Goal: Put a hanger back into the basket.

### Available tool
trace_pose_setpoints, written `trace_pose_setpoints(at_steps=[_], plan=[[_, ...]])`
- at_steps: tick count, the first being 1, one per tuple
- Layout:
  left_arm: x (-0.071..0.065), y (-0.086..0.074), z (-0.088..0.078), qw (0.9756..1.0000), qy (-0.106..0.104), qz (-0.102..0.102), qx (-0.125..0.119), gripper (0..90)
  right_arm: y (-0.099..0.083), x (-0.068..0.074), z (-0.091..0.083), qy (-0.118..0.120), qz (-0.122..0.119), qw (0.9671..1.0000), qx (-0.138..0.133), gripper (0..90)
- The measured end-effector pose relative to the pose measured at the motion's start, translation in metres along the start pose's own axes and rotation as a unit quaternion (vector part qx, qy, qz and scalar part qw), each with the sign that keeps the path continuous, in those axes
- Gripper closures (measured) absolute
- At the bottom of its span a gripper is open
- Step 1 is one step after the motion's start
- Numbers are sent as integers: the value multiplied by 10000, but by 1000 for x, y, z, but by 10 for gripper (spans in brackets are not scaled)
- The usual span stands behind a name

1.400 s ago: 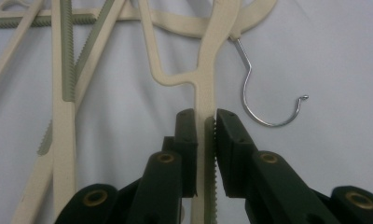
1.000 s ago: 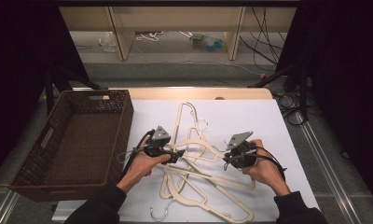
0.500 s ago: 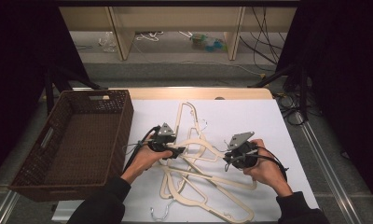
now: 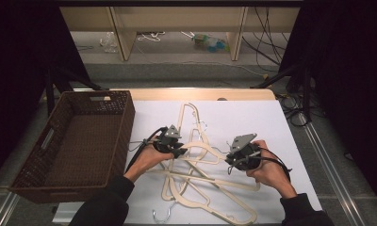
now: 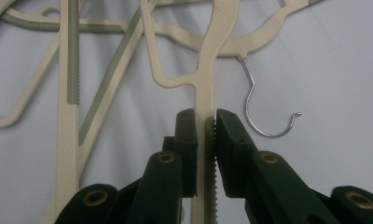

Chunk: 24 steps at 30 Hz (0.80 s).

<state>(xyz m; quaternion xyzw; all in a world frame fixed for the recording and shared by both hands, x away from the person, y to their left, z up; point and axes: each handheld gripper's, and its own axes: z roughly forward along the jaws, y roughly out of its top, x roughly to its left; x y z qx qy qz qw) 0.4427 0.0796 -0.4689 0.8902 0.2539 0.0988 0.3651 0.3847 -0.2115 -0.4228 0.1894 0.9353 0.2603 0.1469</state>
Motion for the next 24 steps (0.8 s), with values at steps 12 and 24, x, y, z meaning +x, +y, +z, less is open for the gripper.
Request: trace_pose_setpoints(at_steps=[12, 24], plan=[[-7, 2, -22, 9977, -585, -325, 139, 773, -4, -2, -6, 61, -538, 9985, -124, 794], [-32, -4, -60, 9838, -1500, -923, -338, 842, -6, -2, -34, -14, -569, 9963, -642, 716]])
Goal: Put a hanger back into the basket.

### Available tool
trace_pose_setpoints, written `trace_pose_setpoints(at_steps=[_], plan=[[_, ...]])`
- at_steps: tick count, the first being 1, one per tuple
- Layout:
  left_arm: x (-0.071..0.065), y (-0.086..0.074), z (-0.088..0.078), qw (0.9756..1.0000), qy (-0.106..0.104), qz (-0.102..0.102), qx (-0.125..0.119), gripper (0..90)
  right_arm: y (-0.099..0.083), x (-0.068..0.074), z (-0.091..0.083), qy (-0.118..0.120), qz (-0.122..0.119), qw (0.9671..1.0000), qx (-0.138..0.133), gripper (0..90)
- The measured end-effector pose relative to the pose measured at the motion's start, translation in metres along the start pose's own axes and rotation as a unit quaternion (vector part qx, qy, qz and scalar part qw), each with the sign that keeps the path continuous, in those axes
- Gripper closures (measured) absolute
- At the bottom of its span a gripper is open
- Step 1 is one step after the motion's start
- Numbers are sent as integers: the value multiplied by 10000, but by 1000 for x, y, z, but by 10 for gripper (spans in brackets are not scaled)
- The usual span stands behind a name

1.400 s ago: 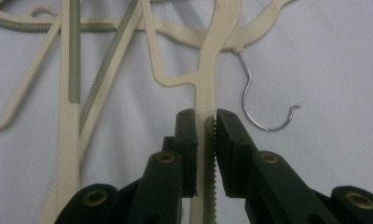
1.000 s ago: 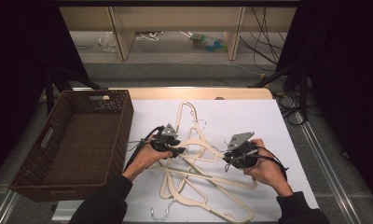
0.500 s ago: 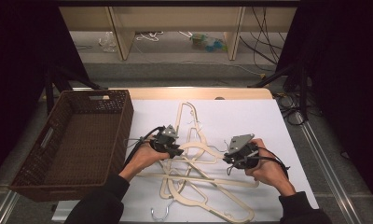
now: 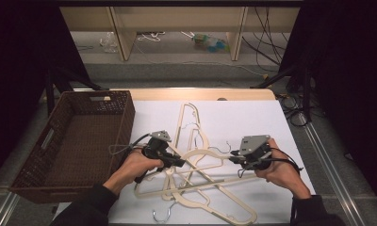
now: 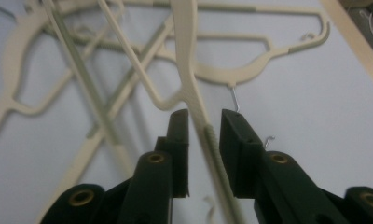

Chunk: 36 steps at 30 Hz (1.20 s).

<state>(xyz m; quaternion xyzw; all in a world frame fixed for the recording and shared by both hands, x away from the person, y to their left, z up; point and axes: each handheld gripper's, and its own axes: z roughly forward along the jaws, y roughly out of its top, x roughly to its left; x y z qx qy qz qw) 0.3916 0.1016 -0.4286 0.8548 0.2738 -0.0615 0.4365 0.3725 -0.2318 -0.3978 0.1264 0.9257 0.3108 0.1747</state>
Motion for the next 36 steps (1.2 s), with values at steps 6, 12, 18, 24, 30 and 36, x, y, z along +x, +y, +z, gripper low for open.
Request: trace_pose_setpoints(at_steps=[6, 12, 18, 24, 30, 36], plan=[[-17, 0, -11, 9998, -121, 81, -122, 871, 3, -1, -33, -84, 206, 9975, -678, 646], [-29, 0, -19, 9997, -14, 130, -199, 872, 0, 4, -48, -395, 527, 9932, -958, 552], [-41, 4, -41, 9995, 243, 11, -220, 872, -8, 10, -56, -451, 1070, 9853, -1253, 440], [-49, 7, -61, 9983, 434, 36, -392, 872, -15, 14, -57, -605, 1445, 9761, -1505, 366], [-60, 17, -100, 9951, 633, 12, -760, 872, -17, 16, -55, -589, 1446, 9756, -1545, 372], [-62, 23, -127, 9923, 762, 3, -975, 872, -16, 18, -53, -576, 1439, 9759, -1535, 374]])
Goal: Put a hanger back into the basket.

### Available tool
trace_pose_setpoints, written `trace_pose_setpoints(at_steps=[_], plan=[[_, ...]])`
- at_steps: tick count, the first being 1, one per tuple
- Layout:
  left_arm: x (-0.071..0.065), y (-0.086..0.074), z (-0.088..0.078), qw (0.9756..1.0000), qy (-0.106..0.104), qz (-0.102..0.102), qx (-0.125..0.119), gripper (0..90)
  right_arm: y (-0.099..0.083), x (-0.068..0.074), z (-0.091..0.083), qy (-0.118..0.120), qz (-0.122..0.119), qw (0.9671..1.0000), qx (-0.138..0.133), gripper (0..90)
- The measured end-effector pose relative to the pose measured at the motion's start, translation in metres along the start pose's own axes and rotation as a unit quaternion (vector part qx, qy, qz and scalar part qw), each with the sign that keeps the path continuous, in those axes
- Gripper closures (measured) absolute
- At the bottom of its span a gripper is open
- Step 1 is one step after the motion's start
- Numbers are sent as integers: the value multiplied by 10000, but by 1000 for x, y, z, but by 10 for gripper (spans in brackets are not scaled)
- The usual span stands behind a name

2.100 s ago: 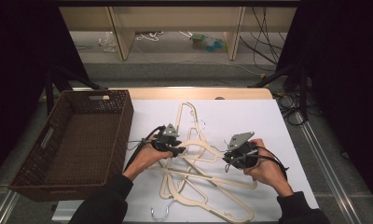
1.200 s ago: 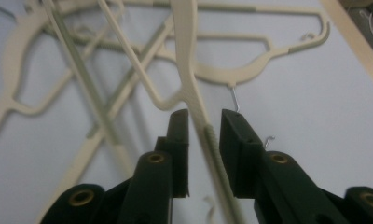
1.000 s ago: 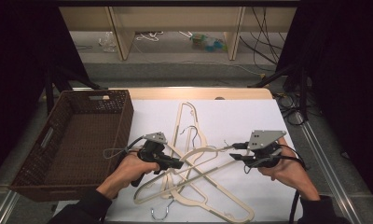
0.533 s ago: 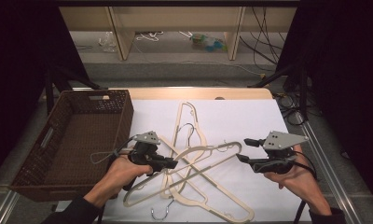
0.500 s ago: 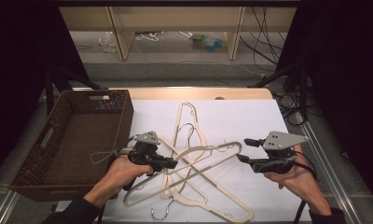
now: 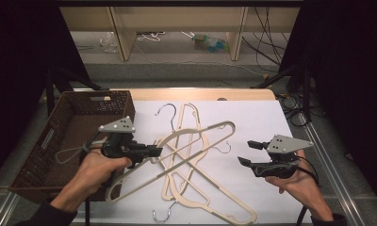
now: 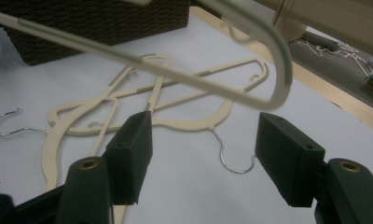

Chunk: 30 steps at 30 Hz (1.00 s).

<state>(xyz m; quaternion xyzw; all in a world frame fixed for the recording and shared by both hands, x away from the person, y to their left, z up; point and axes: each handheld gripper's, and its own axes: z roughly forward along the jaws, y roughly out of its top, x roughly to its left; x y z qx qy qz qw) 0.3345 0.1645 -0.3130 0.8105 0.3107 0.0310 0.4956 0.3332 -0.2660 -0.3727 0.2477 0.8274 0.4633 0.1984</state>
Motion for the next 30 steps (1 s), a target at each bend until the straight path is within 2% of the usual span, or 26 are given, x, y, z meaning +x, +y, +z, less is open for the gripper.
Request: trace_pose_setpoints(at_steps=[4, 5, 6, 9, 11, 12, 16, 17, 18, 19, 20, 21, 23, 25, 28, 29, 30], plan=[[8, 8, -23, 9996, 69, -59, -258, 872, -3, 0, 2, 24, 40, 10000, -3, 373], [13, 12, -34, 9994, 151, -53, -291, 872, -5, 0, 3, 39, 48, 10000, 42, 374], [13, 12, -34, 9994, 151, -53, -291, 872, -6, 0, 4, 33, 58, 10000, 71, 373], [23, 13, -50, 9987, 377, -24, -334, 872, -8, 1, 5, 75, 67, 9999, 88, 374], [36, 12, -67, 9973, 624, -192, -348, 872, -9, 1, 5, 87, 70, 9999, 99, 374], [36, 12, -67, 9973, 624, -192, -348, 872, -10, 2, 5, 94, 88, 9999, 102, 375], [55, 8, -90, 9939, 926, -371, -471, 872, -11, 2, 6, 110, 94, 9998, 128, 377], [65, 6, -103, 9918, 1104, -441, -472, 872, -12, 2, 7, 117, 86, 9998, 101, 377], [65, 6, -103, 9918, 1104, -441, -472, 872, -12, 2, 6, 123, 85, 9998, 158, 378], [75, 3, -114, 9897, 1260, -458, -500, 872, -12, 1, 6, 107, 86, 9998, 146, 379], [81, 1, -120, 9889, 1296, -498, -527, 872, -13, 1, 6, 94, 95, 9999, 99, 379], [81, 1, -120, 9889, 1296, -498, -527, 872, -13, 1, 6, 94, 95, 9999, 99, 379], [93, -3, -131, 9866, 1399, -619, -561, 872, -13, 1, 5, 122, 99, 9998, 130, 380], [103, -8, -141, 9847, 1528, -603, -582, 872, -13, 1, 5, 110, 116, 9998, 134, 381], [118, -18, -154, 9807, 1693, -737, -643, 872, -13, 0, 4, 107, 127, 9998, 148, 381], [126, -25, -160, 9785, 1788, -786, -670, 872, -14, 0, 4, 106, 143, 9997, 158, 381], [126, -25, -160, 9785, 1788, -786, -670, 872, -14, 0, 4, 115, 147, 9997, 160, 381]])
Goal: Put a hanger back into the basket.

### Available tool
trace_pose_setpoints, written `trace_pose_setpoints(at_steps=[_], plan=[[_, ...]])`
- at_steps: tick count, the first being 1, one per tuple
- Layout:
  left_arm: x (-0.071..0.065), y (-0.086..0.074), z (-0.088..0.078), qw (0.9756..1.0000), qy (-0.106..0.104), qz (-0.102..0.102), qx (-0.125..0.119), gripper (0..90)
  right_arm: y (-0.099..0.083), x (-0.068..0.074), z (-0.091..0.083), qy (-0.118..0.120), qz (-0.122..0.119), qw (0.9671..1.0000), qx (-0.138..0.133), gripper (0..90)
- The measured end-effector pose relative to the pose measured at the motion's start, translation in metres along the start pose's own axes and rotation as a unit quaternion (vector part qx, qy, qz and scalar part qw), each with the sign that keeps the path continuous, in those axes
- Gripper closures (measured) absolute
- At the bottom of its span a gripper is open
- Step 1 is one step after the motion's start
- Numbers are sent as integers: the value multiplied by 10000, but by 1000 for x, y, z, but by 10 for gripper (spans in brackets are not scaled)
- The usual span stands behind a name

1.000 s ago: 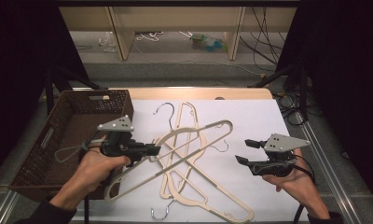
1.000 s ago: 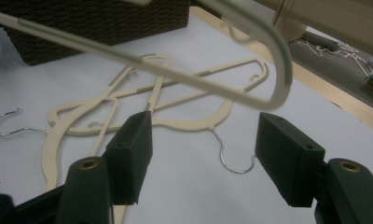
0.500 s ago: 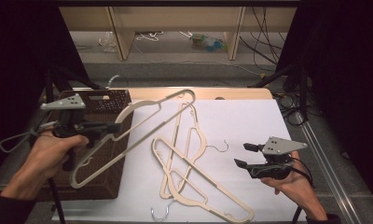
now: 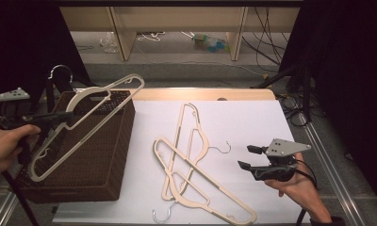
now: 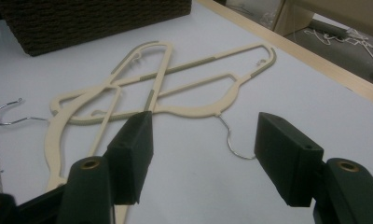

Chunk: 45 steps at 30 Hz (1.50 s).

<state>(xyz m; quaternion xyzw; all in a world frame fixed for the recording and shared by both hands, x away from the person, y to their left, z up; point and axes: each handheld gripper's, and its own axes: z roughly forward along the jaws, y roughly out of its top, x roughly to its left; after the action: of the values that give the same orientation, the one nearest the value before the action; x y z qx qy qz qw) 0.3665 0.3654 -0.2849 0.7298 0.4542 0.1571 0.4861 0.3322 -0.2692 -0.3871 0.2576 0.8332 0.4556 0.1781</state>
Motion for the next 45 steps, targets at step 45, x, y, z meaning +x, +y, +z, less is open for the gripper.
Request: trace_pose_setpoints(at_steps=[45], plan=[[88, -70, 23, 9950, 137, -692, 711, 869, -8, 5, 9, 152, 88, 9998, 110, 338]])
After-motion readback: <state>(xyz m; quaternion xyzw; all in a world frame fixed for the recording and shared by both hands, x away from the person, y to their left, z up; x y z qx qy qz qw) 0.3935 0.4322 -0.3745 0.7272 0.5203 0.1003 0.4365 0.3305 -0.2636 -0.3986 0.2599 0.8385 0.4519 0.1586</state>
